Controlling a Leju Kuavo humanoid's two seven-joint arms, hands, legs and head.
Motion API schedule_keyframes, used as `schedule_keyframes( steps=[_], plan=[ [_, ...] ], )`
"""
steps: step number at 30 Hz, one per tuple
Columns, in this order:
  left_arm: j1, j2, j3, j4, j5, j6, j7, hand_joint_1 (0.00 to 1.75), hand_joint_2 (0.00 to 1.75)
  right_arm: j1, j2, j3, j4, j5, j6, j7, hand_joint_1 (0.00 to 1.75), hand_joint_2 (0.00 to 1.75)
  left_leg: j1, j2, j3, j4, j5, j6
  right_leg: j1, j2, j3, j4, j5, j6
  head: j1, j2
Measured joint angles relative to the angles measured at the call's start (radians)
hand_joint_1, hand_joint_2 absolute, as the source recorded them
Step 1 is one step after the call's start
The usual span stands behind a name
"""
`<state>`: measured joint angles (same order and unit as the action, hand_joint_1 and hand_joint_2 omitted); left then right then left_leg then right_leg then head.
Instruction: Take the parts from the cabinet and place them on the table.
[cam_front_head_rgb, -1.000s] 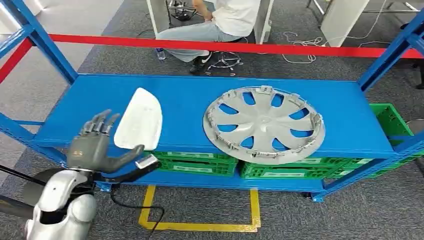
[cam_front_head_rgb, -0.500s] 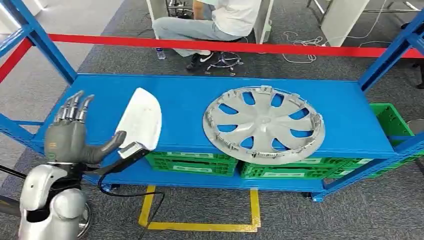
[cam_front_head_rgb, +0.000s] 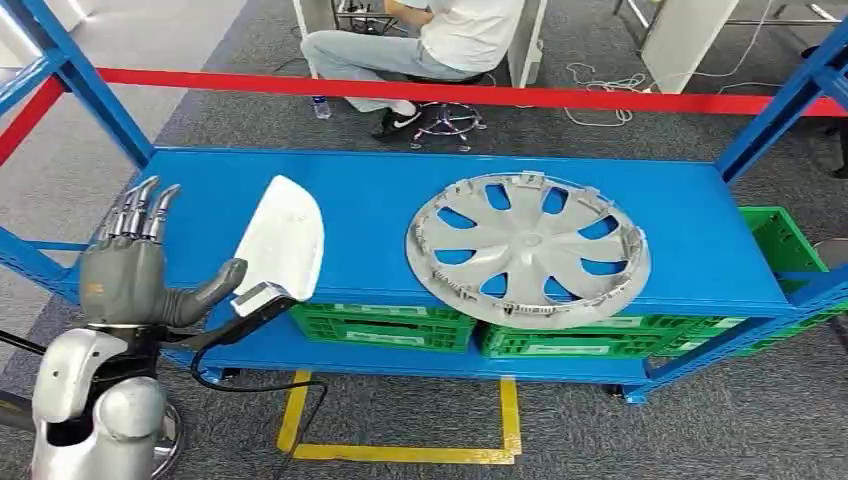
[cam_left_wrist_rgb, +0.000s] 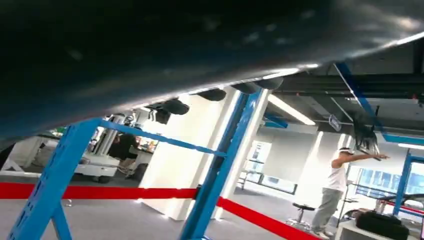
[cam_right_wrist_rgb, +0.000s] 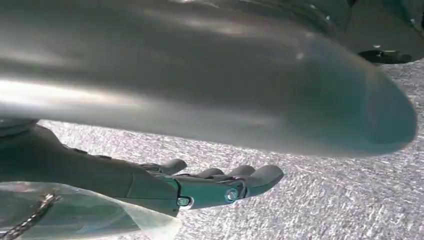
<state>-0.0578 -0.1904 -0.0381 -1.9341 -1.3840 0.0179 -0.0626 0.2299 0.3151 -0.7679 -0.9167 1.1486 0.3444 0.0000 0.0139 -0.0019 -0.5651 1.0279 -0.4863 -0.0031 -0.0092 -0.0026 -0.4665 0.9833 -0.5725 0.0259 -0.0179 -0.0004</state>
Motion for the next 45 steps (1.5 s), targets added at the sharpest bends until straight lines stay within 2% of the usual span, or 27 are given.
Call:
schedule_keyframes(
  steps=[45],
  plan=[
    [0.0, 0.003, 0.017, 0.002, -0.002, 0.001, -0.001, 0.0, 0.0, 0.001, 0.0, 0.006, -0.004, 0.006, -0.002, -0.001, 0.0, 0.0, 0.0, 0.0, 0.0, 0.0, 0.0, 0.0, 0.0, 0.0, 0.0, 0.0, 0.0, 0.0, 0.0, 0.0]
  ],
)
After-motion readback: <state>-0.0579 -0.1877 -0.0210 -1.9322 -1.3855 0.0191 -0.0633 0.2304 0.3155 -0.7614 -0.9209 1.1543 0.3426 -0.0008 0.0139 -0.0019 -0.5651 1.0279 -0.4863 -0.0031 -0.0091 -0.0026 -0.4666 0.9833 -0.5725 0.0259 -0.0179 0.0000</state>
